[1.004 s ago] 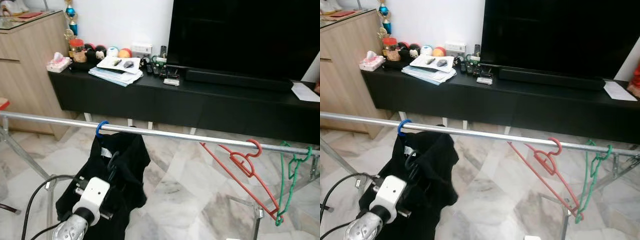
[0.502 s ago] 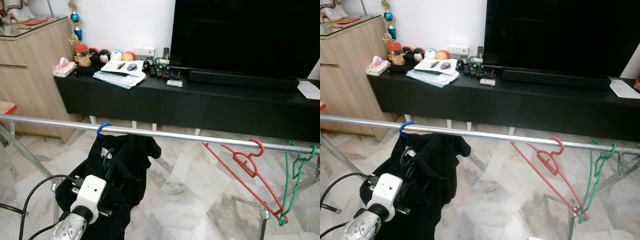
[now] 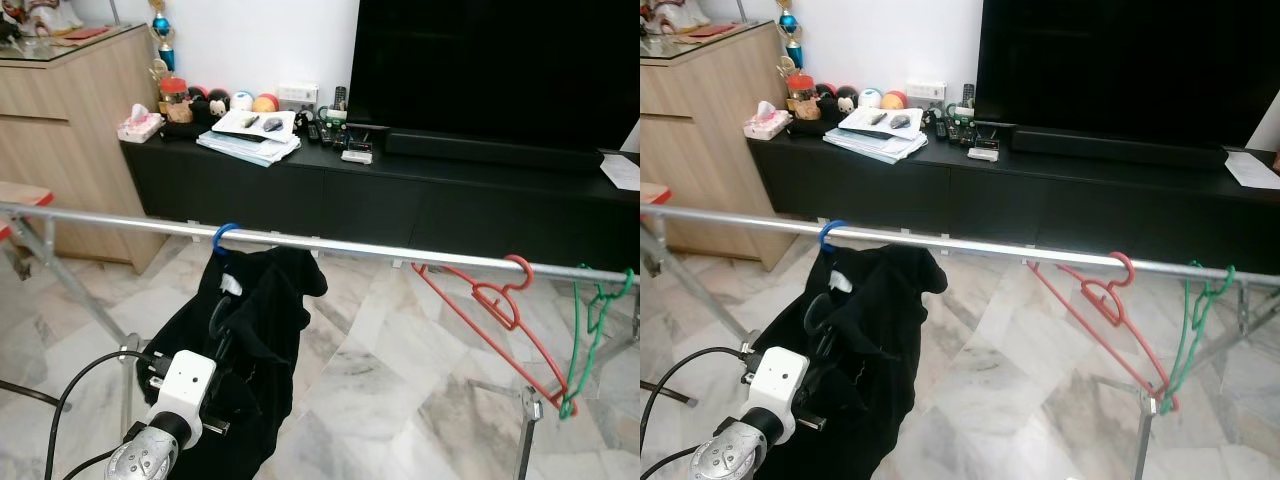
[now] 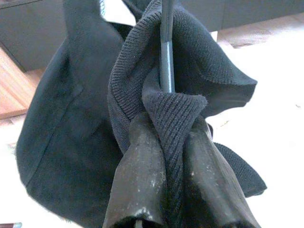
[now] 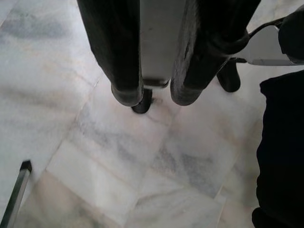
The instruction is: Hang hanger
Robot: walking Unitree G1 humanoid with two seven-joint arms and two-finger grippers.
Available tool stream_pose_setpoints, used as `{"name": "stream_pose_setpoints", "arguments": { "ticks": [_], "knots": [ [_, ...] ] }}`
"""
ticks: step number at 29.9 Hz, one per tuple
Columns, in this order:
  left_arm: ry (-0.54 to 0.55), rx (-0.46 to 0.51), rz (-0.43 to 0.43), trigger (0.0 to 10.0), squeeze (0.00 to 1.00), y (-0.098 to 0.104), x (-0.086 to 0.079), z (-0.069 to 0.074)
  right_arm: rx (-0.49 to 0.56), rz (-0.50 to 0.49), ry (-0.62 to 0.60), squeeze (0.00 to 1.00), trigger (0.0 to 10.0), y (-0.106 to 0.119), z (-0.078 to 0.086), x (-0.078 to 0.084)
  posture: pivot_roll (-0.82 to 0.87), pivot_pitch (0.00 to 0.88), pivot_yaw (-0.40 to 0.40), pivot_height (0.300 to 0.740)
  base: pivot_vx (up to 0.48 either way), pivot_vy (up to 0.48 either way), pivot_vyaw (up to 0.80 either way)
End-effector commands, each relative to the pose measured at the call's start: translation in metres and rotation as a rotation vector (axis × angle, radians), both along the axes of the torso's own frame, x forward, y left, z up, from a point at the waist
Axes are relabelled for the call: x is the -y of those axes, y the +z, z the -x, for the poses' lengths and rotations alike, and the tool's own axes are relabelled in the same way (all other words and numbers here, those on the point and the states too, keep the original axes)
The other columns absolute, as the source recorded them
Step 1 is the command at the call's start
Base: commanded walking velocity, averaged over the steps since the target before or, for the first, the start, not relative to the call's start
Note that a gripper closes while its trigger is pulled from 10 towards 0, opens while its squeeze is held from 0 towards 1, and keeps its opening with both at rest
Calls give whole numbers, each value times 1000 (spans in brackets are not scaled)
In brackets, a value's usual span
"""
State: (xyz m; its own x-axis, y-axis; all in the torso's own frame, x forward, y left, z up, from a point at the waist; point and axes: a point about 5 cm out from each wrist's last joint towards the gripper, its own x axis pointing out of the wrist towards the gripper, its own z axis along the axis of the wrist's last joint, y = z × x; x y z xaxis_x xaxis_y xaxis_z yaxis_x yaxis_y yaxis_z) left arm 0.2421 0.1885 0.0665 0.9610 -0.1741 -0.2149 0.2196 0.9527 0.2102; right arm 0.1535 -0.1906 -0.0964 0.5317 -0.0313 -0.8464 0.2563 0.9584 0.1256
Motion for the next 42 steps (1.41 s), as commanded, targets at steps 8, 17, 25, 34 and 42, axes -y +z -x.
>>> {"name": "stream_pose_setpoints", "arguments": {
  "ticks": [8,17,25,34,42],
  "knots": [
    [1,42,7,10000,0,13,1,-6,6,0,-29,0,10000,0,0,3,117,0,-16,740,-370,0,0],
    [11,43,9,10000,0,15,-1,-8,11,-7,-50,0,10000,1,-2,3,116,0,-12,740,-370,0,0],
    [25,43,5,10000,0,16,-4,-9,11,-3,-59,0,10000,2,-3,5,127,0,-25,740,-369,0,0],
    [45,49,8,10000,0,16,-6,-9,15,-1,-67,0,10000,2,-5,6,138,0,-37,740,-370,0,0],
    [37,54,10,10000,0,17,-5,-10,17,-4,-72,0,10000,3,-6,5,142,0,-38,740,-368,0,0]
  ]
}}
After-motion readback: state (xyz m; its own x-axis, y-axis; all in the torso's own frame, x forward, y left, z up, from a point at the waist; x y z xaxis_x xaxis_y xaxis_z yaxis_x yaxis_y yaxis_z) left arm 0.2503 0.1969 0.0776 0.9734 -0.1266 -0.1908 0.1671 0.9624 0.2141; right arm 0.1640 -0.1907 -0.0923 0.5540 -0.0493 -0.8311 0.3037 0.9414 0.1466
